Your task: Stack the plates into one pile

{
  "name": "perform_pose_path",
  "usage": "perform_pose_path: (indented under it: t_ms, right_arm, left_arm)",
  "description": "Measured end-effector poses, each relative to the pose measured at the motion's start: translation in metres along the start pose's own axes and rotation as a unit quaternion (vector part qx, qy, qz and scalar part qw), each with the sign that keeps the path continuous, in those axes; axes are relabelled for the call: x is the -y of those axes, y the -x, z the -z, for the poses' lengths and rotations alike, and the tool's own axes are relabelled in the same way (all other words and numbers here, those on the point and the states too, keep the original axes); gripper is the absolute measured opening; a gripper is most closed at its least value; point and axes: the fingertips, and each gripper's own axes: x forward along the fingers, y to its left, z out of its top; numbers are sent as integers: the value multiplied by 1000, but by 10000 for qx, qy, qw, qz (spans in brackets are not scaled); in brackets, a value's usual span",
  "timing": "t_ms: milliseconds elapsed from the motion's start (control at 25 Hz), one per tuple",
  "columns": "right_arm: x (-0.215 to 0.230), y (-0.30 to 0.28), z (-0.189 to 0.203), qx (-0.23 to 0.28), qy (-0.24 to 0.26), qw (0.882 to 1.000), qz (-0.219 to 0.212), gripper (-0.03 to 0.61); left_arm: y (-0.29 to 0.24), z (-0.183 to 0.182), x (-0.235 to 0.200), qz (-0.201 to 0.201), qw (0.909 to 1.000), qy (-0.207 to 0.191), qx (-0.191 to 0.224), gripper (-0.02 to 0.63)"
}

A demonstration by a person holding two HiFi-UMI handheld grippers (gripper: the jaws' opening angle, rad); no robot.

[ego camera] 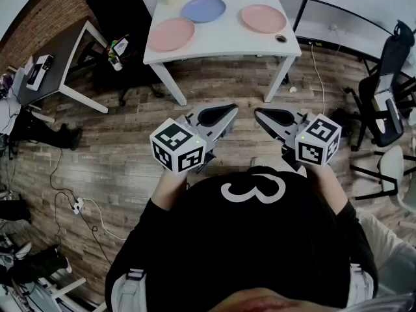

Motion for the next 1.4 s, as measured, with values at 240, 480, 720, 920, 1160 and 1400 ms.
perform_pose_path:
  t_ms: [240,480,720,920,1160,1400]
  right_arm:
    - [-9,1,-7,39,34,10000,-16,23]
    - [-12,-5,-2,24,-80,9999,-82,23]
    - [-11,-17,5,-79,-183,9995,-243,25]
    - [-8,-31,6,-131,-340,9987,-348,25]
    - [9,-54,-7,-241,-332,9981,-458,25]
    - [42,-100,-25,-262,-402,9966,-663,25]
  left_arm:
    - [6,-4,7,81,9999,92,9,17]
    - [9,5,6,46,9999,87,-42,17]
    - [16,11,-6,-119,9997,231,-12,17]
    - [23,10,-16,-221,9993,305,79,17]
    - [27,3,-45,-394,9983,376,182,17]
    - [27,-10,-99,-652,9966,456,203,17]
